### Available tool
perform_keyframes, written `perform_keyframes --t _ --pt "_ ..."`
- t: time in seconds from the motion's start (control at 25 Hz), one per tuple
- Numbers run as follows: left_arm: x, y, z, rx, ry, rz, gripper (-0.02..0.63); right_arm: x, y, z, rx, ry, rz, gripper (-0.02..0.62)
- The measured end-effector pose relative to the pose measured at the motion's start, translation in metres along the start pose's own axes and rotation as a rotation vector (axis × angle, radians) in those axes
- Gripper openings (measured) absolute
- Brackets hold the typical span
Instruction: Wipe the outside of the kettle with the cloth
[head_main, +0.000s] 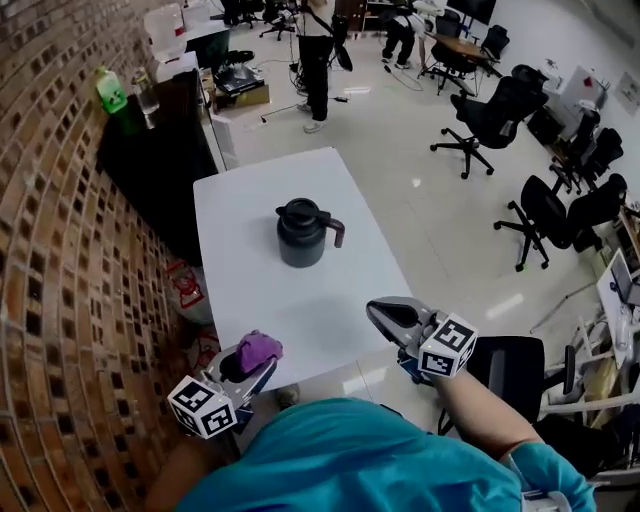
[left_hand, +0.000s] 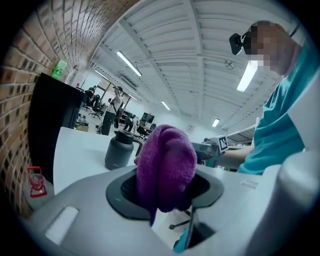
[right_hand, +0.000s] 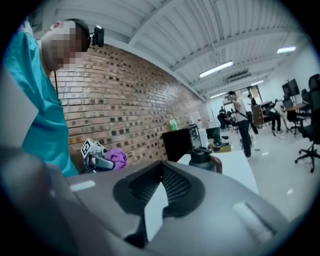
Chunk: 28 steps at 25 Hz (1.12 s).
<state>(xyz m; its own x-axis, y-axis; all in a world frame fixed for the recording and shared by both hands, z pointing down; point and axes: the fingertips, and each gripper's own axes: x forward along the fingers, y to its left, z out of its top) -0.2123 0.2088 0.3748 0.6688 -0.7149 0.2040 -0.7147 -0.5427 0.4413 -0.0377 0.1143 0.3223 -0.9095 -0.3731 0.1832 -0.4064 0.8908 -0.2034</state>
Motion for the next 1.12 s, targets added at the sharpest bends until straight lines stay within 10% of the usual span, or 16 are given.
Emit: perform_keyframes --t 0.64,1.12 --pt "0.168 0.11 0.017 -0.247 0.119 0.204 0.19 0.021 -0.142 -0.013 0.076 0.087 0.204 0.004" --pt "0.226 0.161 -0.012 -0.383 0.365 0.103 0.19 0.016 -0.156 -0.055 0.161 0.153 0.087 0.005"
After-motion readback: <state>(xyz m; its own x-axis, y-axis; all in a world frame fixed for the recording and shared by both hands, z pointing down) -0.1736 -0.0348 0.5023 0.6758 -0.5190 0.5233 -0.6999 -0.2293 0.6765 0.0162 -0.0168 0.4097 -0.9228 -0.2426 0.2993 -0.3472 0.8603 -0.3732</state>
